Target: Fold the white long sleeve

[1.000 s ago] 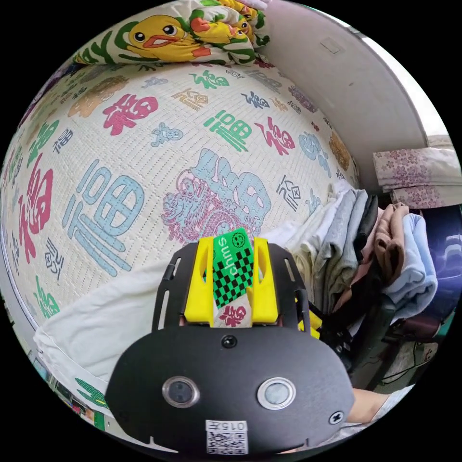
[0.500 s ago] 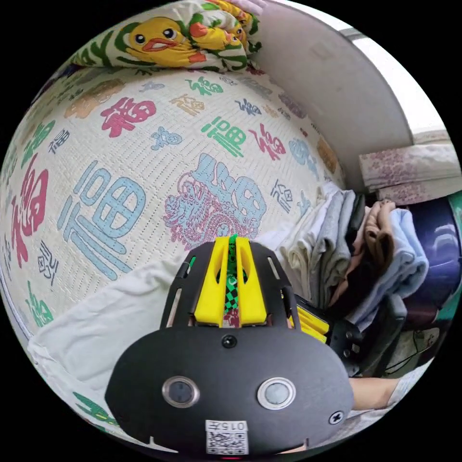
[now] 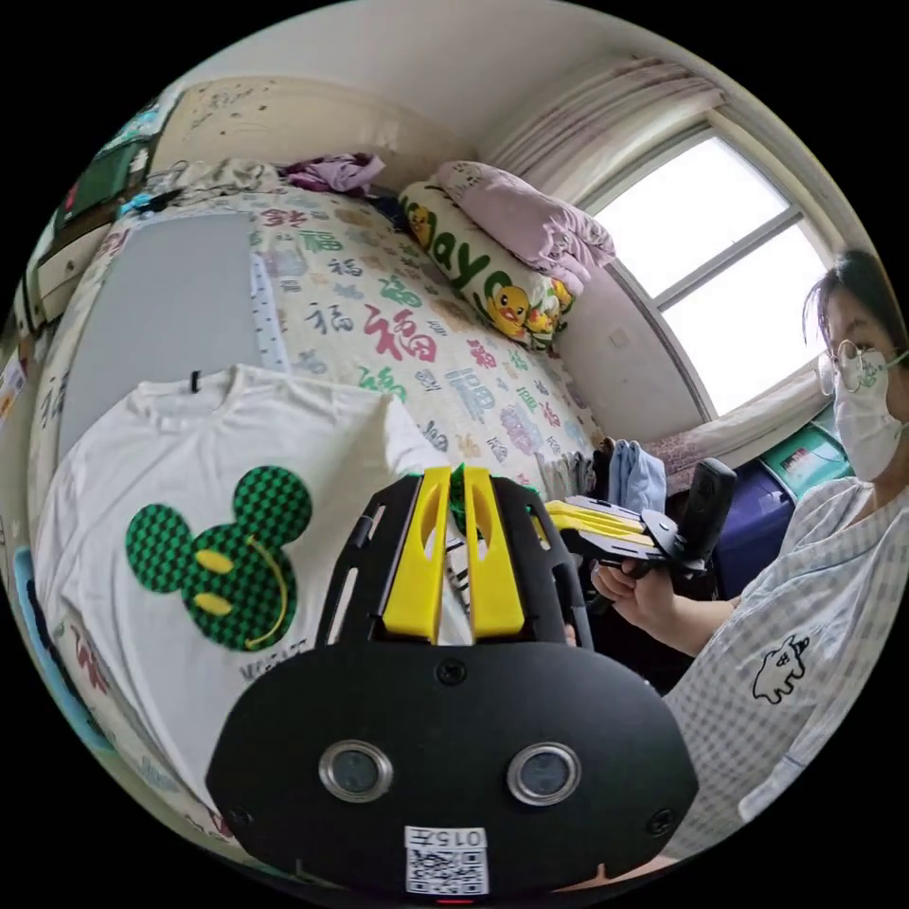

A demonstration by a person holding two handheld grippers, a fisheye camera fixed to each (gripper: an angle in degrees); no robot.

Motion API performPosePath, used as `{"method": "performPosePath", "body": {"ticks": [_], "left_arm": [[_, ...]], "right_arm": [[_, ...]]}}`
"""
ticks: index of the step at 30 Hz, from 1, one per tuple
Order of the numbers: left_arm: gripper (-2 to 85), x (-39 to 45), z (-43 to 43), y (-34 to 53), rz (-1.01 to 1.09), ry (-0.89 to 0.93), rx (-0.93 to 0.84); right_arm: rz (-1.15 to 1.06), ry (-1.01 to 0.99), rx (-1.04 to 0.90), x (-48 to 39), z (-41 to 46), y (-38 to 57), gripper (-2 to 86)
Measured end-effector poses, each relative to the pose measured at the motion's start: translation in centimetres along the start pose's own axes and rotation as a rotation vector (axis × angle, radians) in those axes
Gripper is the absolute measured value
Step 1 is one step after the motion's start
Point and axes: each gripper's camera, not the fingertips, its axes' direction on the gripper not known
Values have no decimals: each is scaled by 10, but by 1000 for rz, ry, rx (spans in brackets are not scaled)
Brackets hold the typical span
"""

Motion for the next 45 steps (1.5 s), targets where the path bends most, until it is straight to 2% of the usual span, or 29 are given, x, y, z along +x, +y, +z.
{"method": "performPosePath", "body": {"ticks": [5, 9, 16, 22, 28, 31, 35, 39, 45], "left_arm": [[5, -95, -64, 106, -131, -141, -45], [7, -174, -74, 186, -307, -93, -108], [16, -226, -95, 234, -330, 35, -53], [56, -266, -83, 251, -381, 99, -125], [63, -288, -98, 256, -379, -3, -228], [65, -301, -111, 230, -403, -78, -165], [77, -296, -93, 145, -280, -75, -63], [91, -282, -34, 38, -232, -5, -15], [106, -261, 74, -82, -221, -18, -82]], "right_arm": [[-112, -83, -214, -112, 137, 53, 9], [-135, -70, -456, -170, 240, 120, 8], [-112, -17, -560, -192, 282, 184, 12], [19, 1, -678, -146, 306, 218, 53], [202, 138, -651, -11, 239, 248, 62], [333, 226, -566, 91, 187, 247, 61], [527, 218, -358, 232, 127, 227, 75], [685, 51, -139, 353, 96, 208, 93], [911, -125, -88, 507, 96, 212, 108]]}}
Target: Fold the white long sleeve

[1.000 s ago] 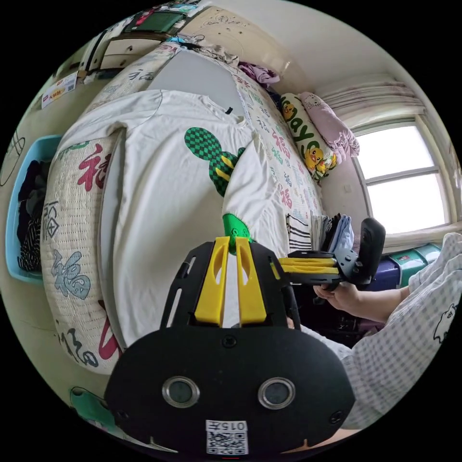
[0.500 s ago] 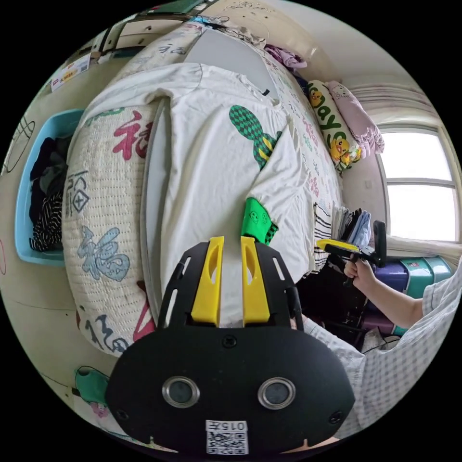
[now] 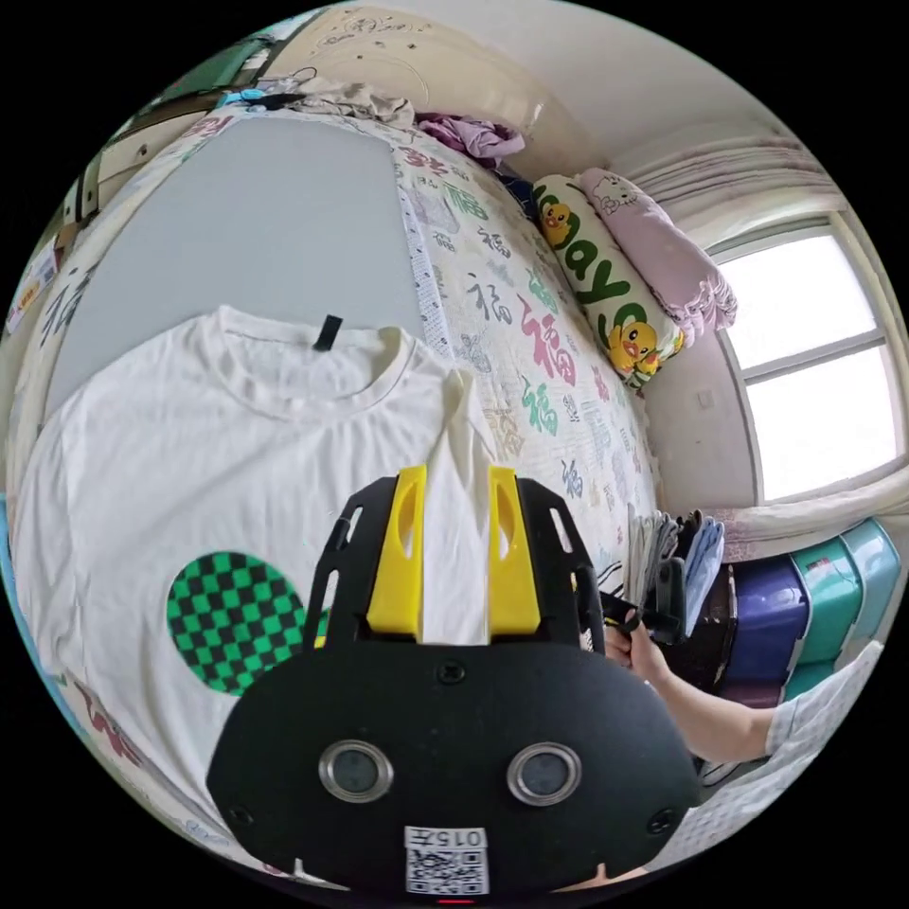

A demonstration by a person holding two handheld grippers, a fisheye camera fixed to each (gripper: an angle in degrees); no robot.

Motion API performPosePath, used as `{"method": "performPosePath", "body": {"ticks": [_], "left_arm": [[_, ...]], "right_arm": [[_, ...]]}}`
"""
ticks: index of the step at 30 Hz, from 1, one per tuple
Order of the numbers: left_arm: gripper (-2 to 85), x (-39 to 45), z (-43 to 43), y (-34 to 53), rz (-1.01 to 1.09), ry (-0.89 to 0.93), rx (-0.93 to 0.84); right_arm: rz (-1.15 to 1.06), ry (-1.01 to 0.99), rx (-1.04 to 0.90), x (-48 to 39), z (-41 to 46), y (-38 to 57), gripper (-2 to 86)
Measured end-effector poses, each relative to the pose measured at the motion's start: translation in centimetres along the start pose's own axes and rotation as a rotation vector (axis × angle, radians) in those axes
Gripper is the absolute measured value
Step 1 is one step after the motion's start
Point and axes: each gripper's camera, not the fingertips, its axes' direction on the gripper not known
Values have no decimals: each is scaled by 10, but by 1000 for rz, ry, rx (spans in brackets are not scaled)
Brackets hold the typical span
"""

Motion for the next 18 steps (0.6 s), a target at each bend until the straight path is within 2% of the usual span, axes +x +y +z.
{"method": "performPosePath", "body": {"ticks": [5, 8, 11, 18], "left_arm": [[114, 24, 59, -51, -44, -85, -51], [83, 27, 90, -70, -64, -109, -130], [11, 35, 102, -83, -40, -136, -115], [2, 46, 134, -111, 40, -195, -150]], "right_arm": [[72, -127, -56, 62, -20, -59, 88], [104, -96, -78, 96, -40, -82, 30], [104, -101, -74, 131, -69, -100, 14], [101, -113, -30, 219, -122, -131, 13]]}}
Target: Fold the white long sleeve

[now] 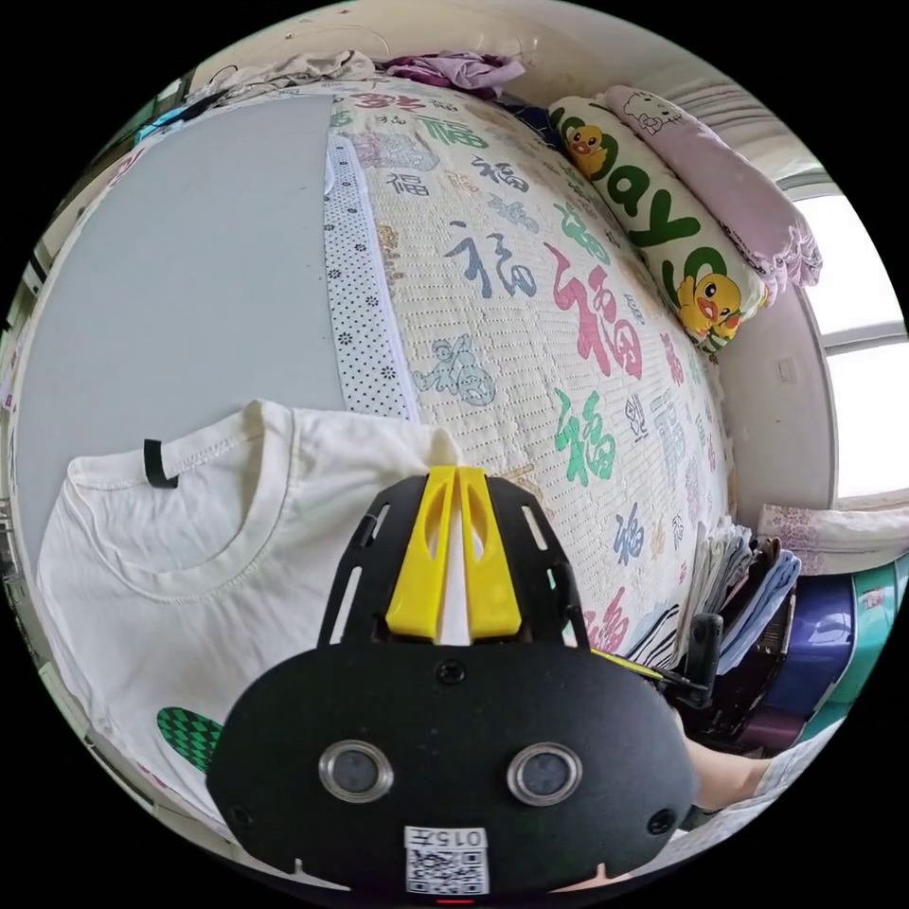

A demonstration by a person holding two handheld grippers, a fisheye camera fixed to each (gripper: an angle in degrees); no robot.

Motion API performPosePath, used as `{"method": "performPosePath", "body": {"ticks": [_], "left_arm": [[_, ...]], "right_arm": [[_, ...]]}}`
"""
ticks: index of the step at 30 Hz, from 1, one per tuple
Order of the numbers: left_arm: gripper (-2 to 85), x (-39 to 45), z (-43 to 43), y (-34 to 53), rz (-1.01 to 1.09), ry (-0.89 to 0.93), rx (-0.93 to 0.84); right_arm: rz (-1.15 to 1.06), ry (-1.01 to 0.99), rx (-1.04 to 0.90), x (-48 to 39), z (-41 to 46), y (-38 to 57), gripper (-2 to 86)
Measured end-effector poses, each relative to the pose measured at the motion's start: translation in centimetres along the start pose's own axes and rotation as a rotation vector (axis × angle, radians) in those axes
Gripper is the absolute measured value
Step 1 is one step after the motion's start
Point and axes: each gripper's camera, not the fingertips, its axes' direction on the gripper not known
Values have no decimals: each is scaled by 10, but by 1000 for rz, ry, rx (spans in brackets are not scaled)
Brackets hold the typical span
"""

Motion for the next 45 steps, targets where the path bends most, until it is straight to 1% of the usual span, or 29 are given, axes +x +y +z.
{"method": "performPosePath", "body": {"ticks": [2, 4, 6, 8, 10, 13, 15, 16, 18, 21, 23, 26, 28, 30, 32, 36, 38, 40, 41, 42, 43, 45], "left_arm": [[14, -2, 7, -2, -20, -13, -11], [49, -7, 7, 0, -25, 5, 2], [87, -15, -5, 11, -44, 89, 49], [92, -19, -22, 29, -29, 118, 72], [92, -23, -41, 55, -4, 85, 59], [89, -39, -67, 115, 32, -30, -4], [87, -63, -72, 171, -7, -148, -119], [87, -71, -71, 185, -27, -171, -153], [87, -104, -64, 238, -133, -218, -266], [86, -138, -56, 285, -267, -145, -287], [86, -152, -51, 300, -296, -117, -269], [81, -172, -37, 314, -292, -65, -241], [78, -184, -30, 320, -280, -33, -237], [75, -194, -28, 326, -222, -33, -224], [76, -203, -26, 332, -173, -28, -219], [74, -226, -22, 346, -66, -44, -197], [76, -242, -21, 352, -57, 3, -201], [74, -268, -30, 360, -95, 115, -152], [74, -294, -43, 370, -152, 203, -65], [74, -328, -58, 381, -243, 288, 23], [75, -347, -66, 388, -301, 325, 71], [78, -435, -95, 427, -569, 419, 274]], "right_arm": [[-12, 8, -3, 18, -6, -5, 20], [-17, 1, -5, 37, -13, -7, 36], [-36, 11, 5, 63, -30, -1, 61], [-93, 64, -20, 82, -47, 10, 67], [-146, 106, -53, 101, -61, 30, 71], [-221, 129, -132, 127, -64, 75, 75], [-244, 95, -241, 147, -33, 115, 81], [-248, 82, -266, 151, -22, 124, 84], [-235, 27, -345, 168, 27, 161, 93], [-253, 32, -404, 186, 89, 196, 98], [-263, 78, -419, 201, 124, 210, 96], [-237, 139, -450, 242, 179, 227, 75], [-224, 127, -507, 268, 209, 236, 30], [-263, 243, -476, 299, 227, 247, 9], [-293, 316, -464, 326, 235, 256, 4], [-210, 376, -422, 408, 265, 273, 5], [-234, 438, -422, 430, 288, 280, 12], [-246, 510, -427, 451, 310, 287, 27], [-222, 559, -437, 468, 324, 290, 37], [-183, 598, -442, 487, 334, 293, 44], [-173, 616, -443, 496, 338, 295, 46], [-156, 731, -418, 528, 347, 305, 56]]}}
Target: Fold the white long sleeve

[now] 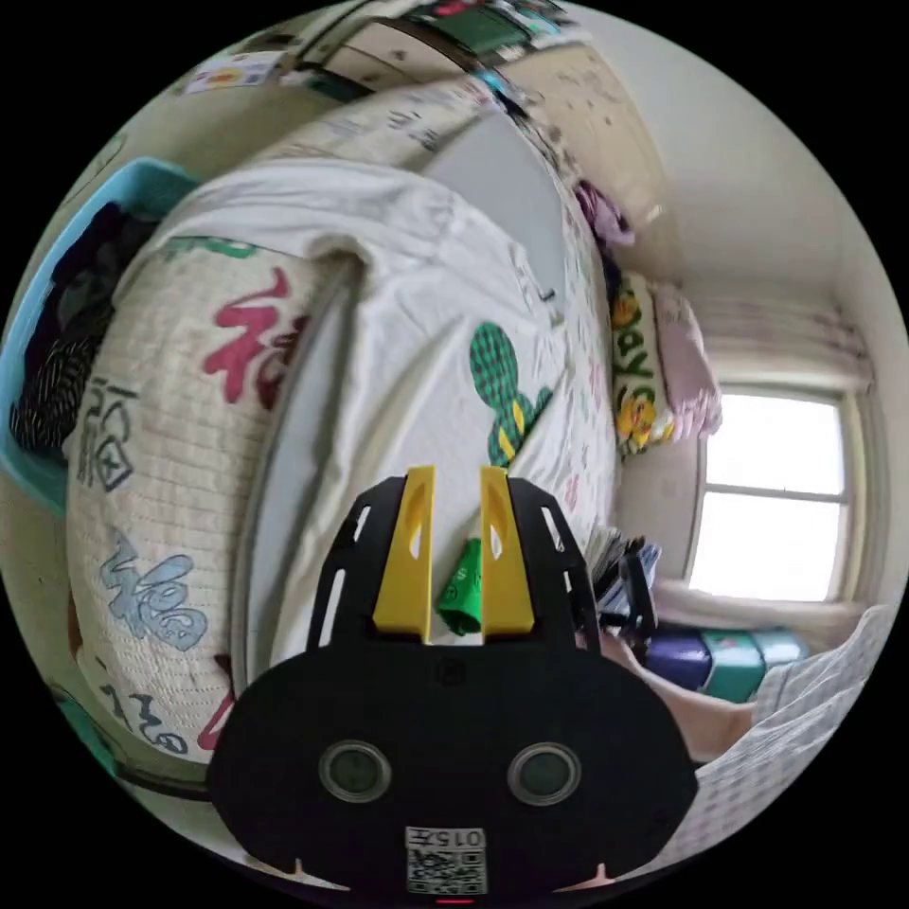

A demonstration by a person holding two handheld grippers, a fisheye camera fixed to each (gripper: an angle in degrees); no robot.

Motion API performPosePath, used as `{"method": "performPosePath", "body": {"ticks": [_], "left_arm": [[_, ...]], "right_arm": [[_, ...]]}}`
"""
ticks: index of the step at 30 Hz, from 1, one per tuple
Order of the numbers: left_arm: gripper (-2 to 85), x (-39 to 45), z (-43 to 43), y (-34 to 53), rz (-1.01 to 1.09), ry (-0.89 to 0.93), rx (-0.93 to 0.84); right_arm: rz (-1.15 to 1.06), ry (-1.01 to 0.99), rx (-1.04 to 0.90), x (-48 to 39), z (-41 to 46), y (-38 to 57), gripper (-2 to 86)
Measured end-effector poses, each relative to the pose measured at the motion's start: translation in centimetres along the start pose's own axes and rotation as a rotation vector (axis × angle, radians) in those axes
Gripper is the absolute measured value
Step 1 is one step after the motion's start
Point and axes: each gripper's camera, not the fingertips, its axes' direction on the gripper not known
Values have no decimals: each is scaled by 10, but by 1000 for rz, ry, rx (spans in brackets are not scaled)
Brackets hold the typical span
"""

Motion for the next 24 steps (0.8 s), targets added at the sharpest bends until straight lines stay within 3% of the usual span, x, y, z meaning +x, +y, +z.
{"method": "performPosePath", "body": {"ticks": [3, 9, 12, 16, 20, 24], "left_arm": [[85, -110, -67, -18, -327, 98, 228], [110, -298, -93, -37, -793, 295, 417], [131, -353, -71, -59, -862, 452, 390], [136, -391, -56, -84, -878, 466, 354], [136, -417, -60, -111, -829, 487, 359], [133, -434, -85, -134, -737, 549, 462]], "right_arm": [[13, 142, 33, 8, 34, 6, 65], [-133, 222, 72, -49, 131, -18, 71], [-352, 203, 123, -121, 190, -44, 81], [-691, 218, 205, -226, 261, -69, 97], [-1087, 493, 234, -322, 377, -83, 110], [-1274, 731, 129, -344, 499, -97, 84]]}}
